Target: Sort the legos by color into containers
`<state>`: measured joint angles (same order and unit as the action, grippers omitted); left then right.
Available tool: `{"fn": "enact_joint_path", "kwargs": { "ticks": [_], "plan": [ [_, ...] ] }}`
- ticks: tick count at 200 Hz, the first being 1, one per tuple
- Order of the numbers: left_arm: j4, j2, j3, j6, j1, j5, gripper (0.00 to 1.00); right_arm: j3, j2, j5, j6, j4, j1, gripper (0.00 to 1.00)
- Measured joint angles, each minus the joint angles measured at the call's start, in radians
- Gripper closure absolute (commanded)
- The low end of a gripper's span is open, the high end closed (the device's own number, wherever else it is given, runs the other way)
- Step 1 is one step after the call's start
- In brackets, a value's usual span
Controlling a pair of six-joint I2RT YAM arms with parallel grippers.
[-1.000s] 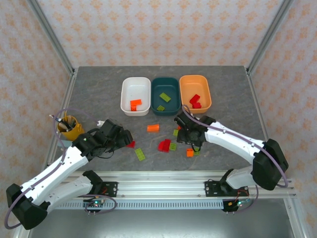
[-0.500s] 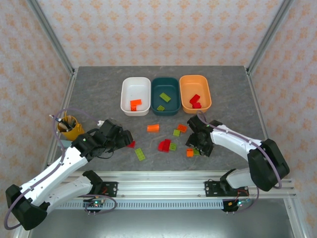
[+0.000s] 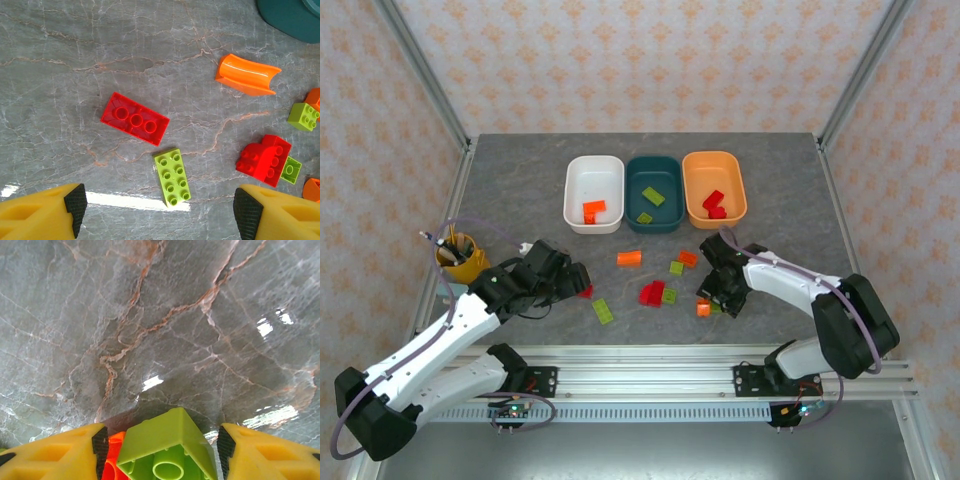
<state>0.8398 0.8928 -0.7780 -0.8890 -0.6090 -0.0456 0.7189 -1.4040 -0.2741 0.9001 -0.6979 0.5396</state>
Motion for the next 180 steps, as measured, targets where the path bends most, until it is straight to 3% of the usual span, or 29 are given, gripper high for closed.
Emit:
{"fn": "enact_joint_path", "kwargs": {
  "ticks": [50, 108, 180],
  "plan": [
    [-0.003, 0.000, 0.000, 0.000, 0.000, -0.007, 0.20, 0.000, 0.000, 0.015, 0.029, 0.001, 0.000, 0.55],
    [-0.053, 0.031, 0.000, 0.004, 0.000, -0.042, 0.20, 0.024, 0.000, 0.062, 0.039, -0.005, 0.000, 0.64],
    [-0.114, 0.147, -0.082, 0.026, -0.011, -0.081, 0.20, 0.266, -0.005, 0.161, -0.078, -0.066, 0.007, 0.71]
  ]
}}
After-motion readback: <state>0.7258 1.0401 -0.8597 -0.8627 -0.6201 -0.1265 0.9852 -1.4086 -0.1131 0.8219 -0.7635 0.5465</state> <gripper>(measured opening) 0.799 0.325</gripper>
